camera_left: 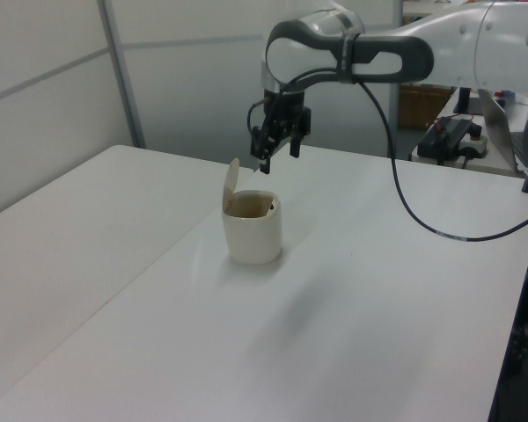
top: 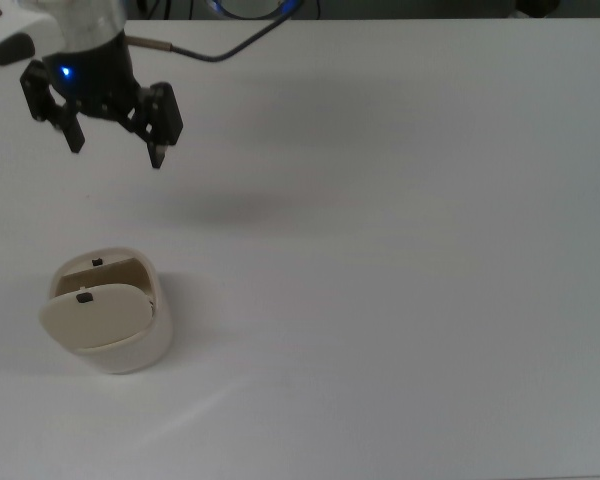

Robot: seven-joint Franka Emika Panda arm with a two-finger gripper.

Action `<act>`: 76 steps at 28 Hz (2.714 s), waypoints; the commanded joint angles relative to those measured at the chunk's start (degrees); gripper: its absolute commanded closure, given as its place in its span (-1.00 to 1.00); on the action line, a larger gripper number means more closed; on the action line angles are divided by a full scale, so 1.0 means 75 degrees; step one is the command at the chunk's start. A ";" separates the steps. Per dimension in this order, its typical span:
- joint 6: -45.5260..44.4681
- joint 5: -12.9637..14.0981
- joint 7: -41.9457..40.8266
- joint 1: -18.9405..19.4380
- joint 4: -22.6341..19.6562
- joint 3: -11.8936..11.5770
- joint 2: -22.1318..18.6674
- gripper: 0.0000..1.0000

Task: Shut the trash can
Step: 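Move the gripper toward the raised lid of the cream trash can, then push the open lid down over the can opening with the gripper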

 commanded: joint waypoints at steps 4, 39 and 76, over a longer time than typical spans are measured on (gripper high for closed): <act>0.1648 0.0072 0.0535 0.0085 -0.0114 -0.0048 0.0290 -0.84; 0.5002 -0.1182 0.1977 0.0097 0.0249 -0.0083 0.1521 1.00; 0.2881 -0.1029 0.0547 0.0132 -0.0114 -0.0048 0.1462 1.00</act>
